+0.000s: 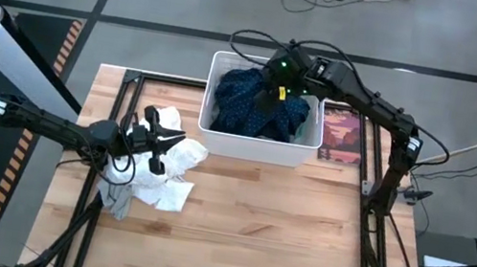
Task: Sort clothes
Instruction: Put the dark blue patterned polo shirt into the laundry bin
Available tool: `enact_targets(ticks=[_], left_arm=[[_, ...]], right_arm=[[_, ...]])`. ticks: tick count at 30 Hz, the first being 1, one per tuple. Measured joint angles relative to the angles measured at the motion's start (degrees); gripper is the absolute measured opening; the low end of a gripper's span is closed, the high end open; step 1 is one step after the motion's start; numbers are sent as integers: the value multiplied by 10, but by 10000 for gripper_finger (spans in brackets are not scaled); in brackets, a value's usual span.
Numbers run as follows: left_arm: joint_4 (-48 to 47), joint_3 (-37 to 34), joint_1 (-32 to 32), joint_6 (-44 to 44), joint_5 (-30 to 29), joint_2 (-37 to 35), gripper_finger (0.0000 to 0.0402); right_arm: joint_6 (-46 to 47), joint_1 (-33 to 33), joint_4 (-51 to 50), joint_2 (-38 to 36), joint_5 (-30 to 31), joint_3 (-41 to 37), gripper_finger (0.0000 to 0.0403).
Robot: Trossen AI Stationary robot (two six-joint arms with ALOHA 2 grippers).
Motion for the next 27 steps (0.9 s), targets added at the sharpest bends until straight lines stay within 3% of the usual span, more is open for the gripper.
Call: enact_targets(ticks=[5, 8, 11, 17, 23, 27], left_arm=[[0, 0, 0, 0, 0, 0, 38], [0, 0, 0, 0, 0, 0, 38], [0, 0, 0, 0, 0, 0, 38], [0, 0, 0, 0, 0, 0, 38], [0, 0, 0, 0, 0, 0, 38], [-1, 0, 0, 0, 0, 0, 38]], right_arm=[[6, 1, 4, -1, -3, 6, 194], [-19, -1, 3, -1, -12, -6, 203], [-59, -4, 2, 4, -14, -29, 168], [-119, -13, 65, 16, -21, -104, 19], [-120, -37, 129, 29, -93, -179, 6], [-114, -49, 168, 29, -99, -235, 3]])
